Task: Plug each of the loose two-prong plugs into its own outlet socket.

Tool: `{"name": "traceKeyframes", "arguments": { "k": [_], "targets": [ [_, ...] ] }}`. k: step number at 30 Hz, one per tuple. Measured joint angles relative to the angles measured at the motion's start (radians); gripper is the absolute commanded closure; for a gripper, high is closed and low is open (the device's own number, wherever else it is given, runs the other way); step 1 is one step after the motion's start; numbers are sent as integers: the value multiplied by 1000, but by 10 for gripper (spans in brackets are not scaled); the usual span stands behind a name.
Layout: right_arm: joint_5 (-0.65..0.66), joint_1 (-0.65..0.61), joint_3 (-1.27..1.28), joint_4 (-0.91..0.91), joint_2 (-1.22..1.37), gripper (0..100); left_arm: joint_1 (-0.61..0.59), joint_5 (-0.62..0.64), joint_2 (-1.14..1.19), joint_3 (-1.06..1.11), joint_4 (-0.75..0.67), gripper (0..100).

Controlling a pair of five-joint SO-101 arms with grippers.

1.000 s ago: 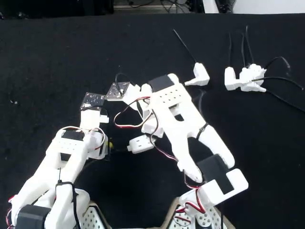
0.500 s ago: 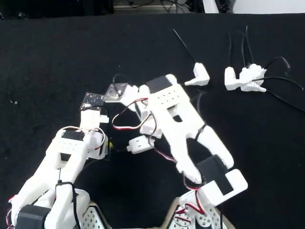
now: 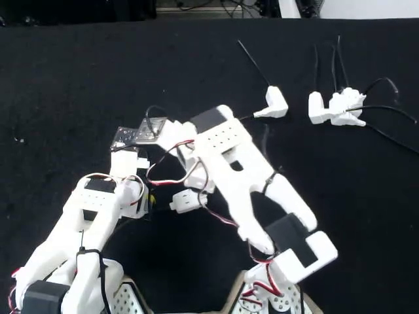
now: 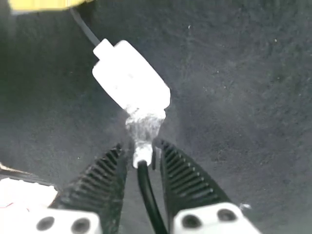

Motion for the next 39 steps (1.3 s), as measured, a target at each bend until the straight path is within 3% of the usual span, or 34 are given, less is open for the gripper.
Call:
{"name": "traceKeyframes", "arguments": {
  "k": [6,23,31,35,39],
  "targets": [
    [-60,-21,-29,-2,95,988,0,0,0,0,0,766],
    [-107,-35,-34,-28,61,985,0,0,2,0,0,766],
    [-137,-40,-6,-40,-40,775,0,0,2,0,0,766],
    [-137,-40,20,-66,-40,766,-25,0,3,-8,5,766],
    [-137,-40,25,-83,-40,765,-123,12,5,-38,52,766]
  ]
}}
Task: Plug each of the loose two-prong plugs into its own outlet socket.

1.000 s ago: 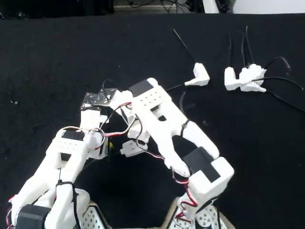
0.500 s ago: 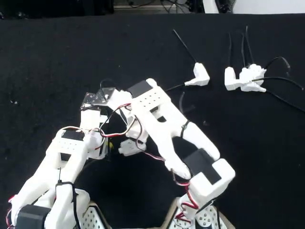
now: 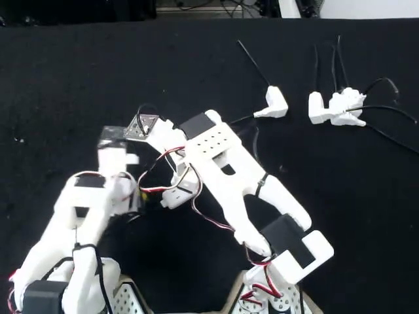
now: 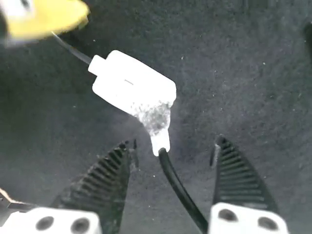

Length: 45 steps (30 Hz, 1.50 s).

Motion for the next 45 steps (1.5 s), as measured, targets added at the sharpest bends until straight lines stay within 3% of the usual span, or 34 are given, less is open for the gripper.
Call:
{"name": "traceKeyframes", "arguments": {
  "k": [6,19,26,42,45],
  "targets": [
    [11,-5,-37,-6,0,762,-207,123,2,-58,11,766],
    [433,-41,-71,-18,0,762,-701,442,9,-130,11,766],
    [506,-163,28,-52,0,761,-735,500,9,-132,11,766],
    [572,-169,72,-149,233,766,-795,500,9,-147,11,766],
    [574,-167,72,-160,238,843,-793,500,9,-147,11,766]
  ]
}}
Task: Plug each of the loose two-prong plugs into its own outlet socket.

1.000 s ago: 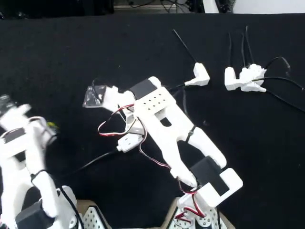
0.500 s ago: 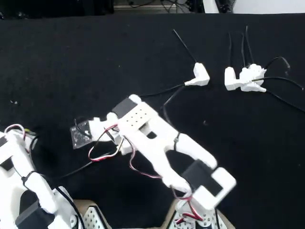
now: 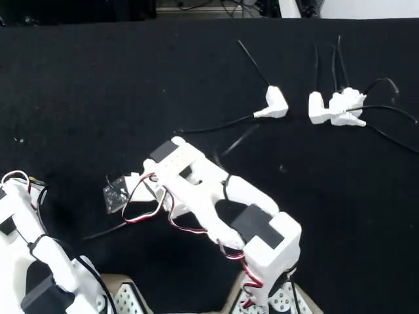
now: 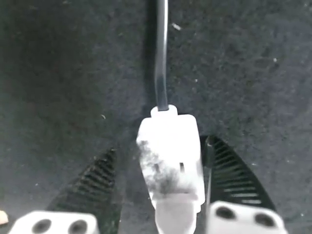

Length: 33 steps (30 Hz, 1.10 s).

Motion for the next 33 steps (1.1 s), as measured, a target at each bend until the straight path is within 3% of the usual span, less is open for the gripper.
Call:
{"name": "traceKeyframes", "arguments": {
  "k": [2,8,15,20,25,33],
  "targets": [
    [0,2,-2,-5,0,985,0,0,0,0,0,766],
    [-94,86,2,-25,-55,988,0,0,0,0,0,766],
    [-304,338,-32,80,-333,988,31,2,0,0,0,766],
    [-514,595,-89,115,-427,988,91,2,0,0,0,766],
    [-681,812,-190,115,-344,988,153,0,0,0,0,766],
    [-732,993,-543,124,9,988,183,-29,0,0,-28,766]
  ]
}}
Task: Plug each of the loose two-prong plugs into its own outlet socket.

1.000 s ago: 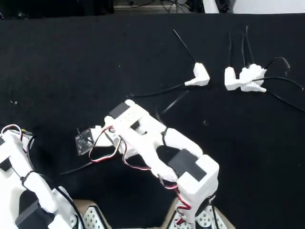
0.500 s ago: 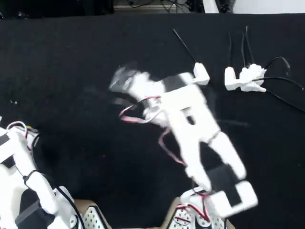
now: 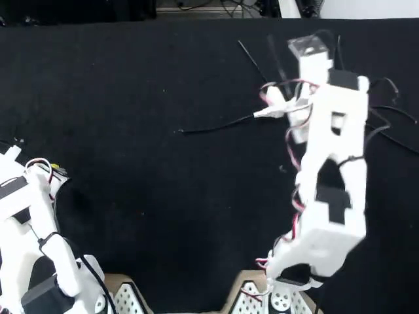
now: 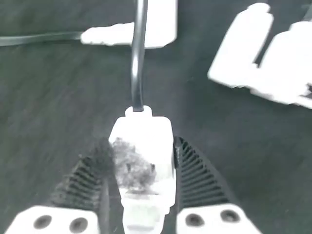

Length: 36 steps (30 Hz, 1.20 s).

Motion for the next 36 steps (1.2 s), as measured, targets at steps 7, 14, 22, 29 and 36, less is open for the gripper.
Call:
{"name": "traceKeyframes", "arguments": {
  "k": [7,14,22,29,36],
  "targets": [
    [-157,9,-298,20,301,988,0,-11,0,0,0,766],
    [-183,-43,-569,80,479,988,2,-11,0,0,0,766],
    [-183,-44,-786,149,647,988,6,-11,0,0,0,766],
    [-183,-2,-922,149,749,974,6,-11,0,66,-74,766],
    [-183,-8,-1007,207,786,724,6,-11,0,66,-83,766]
  ]
}}
